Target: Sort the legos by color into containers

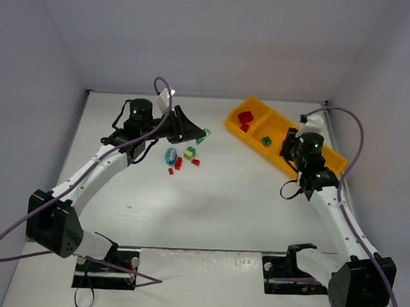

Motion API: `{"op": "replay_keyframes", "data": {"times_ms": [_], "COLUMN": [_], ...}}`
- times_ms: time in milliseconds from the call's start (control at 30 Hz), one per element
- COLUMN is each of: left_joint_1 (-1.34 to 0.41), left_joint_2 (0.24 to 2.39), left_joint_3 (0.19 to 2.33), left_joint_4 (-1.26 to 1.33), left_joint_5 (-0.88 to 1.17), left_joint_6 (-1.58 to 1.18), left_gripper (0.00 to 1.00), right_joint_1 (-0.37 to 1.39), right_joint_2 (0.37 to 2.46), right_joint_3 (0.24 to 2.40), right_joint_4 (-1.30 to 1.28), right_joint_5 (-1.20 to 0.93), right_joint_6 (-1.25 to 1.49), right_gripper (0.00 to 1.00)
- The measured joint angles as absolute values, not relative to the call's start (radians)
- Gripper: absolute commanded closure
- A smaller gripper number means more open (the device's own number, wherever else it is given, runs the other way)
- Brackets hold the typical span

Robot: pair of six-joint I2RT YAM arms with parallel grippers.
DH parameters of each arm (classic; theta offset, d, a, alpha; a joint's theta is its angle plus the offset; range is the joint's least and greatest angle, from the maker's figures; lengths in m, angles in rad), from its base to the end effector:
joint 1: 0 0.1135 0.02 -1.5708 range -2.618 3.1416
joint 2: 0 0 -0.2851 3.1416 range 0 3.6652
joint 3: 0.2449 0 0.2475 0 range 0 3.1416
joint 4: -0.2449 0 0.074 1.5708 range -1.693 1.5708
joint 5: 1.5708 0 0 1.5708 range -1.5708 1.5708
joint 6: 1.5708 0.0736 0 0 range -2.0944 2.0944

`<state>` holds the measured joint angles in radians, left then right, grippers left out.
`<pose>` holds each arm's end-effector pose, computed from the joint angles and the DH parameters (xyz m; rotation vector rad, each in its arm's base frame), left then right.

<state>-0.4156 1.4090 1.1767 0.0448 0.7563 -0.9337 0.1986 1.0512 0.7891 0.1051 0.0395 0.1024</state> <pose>0.2969 -0.1862 0.3742 0.1184 2.0115 -1.5839 0.2669 0.0507 0.3336 -0.0540 1.7305 0.1879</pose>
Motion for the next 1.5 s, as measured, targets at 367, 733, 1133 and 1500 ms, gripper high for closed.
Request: {"op": "replay_keyframes", "data": {"times_ms": [367,733,1133,1500], "left_joint_1": [-0.416,-0.416,-0.416,-0.424], "left_joint_2": [1.316,1.298,1.337,1.449], "left_joint_3": [1.148,1.133,1.133,1.142], "left_joint_4": [-0.071,-0.139,-0.126,0.015], "left_joint_5": [0.723,0.705,0.706,0.706], "left_joint_6": [-0.812,-0.759,-0.764,-0.883], "left_gripper": [1.00,1.00,1.00,1.00], "right_joint_1": [-0.150,-0.262,-0.261,-0.025], "right_joint_2": [1.199,1.439,1.441,1.137], "right_joint_3": [0.826,0.892,0.892,0.878], "right_joint_4": [-0.010,-0.021,-0.020,0.056], "right_joint_5": [0.181,0.133,0.100,-0.128], "right_joint_6": [0.357,0.435,0.461,0.337], "right_gripper": [0.95,0.65,0.51,0.43]}}
